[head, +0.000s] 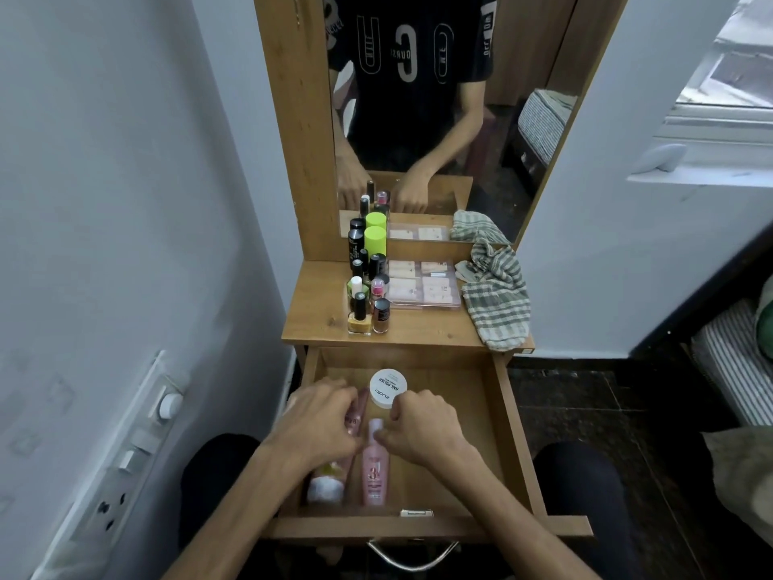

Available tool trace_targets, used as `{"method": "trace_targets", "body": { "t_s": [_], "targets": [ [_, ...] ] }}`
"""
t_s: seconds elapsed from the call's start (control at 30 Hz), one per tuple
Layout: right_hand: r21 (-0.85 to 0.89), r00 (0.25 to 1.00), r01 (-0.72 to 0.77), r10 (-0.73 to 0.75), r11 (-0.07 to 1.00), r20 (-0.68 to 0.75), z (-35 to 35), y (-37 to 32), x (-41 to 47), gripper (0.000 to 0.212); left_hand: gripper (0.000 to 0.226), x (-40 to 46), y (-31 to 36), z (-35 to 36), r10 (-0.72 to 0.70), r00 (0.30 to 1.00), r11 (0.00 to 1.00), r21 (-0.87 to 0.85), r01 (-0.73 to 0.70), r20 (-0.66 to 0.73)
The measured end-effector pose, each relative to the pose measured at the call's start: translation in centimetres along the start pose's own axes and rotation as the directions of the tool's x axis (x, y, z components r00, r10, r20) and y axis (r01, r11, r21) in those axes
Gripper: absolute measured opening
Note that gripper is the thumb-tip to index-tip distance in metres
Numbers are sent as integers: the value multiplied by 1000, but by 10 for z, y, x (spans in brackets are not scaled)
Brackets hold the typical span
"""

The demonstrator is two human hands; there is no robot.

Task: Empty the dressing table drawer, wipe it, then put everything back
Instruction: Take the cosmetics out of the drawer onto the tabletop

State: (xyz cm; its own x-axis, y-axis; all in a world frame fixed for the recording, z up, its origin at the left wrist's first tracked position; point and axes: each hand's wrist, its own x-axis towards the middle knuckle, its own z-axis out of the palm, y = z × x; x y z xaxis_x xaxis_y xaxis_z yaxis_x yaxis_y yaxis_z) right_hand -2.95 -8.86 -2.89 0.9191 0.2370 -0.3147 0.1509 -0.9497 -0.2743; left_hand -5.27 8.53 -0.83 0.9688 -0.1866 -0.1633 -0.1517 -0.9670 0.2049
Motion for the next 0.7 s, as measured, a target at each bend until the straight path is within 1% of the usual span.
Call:
{"method": "trace_targets", "body": {
  "t_s": [0.07,0.17,0.3,0.43,0.5,0.53,0.63,0.7],
  "targets": [
    [9,1000,-11,11,1000,12,5,-4,2,39,46,-6,7,6,6,999,991,132,-12,47],
    [11,999,-16,16,1000,39,11,-10,3,30,57,-11,15,18,-39,996,947,321,13,74],
    [64,998,-38,35,997,47,16,-16,5,21,64,-11,26,24,-120,990,899,431,75,80],
    [195,995,-87,75,977,68,15,-11,6,22,58,-9,33,32,-173,984,834,539,117,54],
    [261,994,-105,91,960,62,12,-6,4,24,54,-8,35,32,-188,982,830,540,142,32],
    [290,994,-105,94,951,53,10,-2,2,26,53,-8,37,32,-198,980,844,512,161,17],
    [370,996,-76,90,926,-21,1,9,-2,41,57,-10,41,26,-248,968,906,348,241,-24],
    [422,993,-30,74,906,-89,-8,16,-4,41,62,-13,40,21,-274,960,939,200,279,-54]
  ]
}}
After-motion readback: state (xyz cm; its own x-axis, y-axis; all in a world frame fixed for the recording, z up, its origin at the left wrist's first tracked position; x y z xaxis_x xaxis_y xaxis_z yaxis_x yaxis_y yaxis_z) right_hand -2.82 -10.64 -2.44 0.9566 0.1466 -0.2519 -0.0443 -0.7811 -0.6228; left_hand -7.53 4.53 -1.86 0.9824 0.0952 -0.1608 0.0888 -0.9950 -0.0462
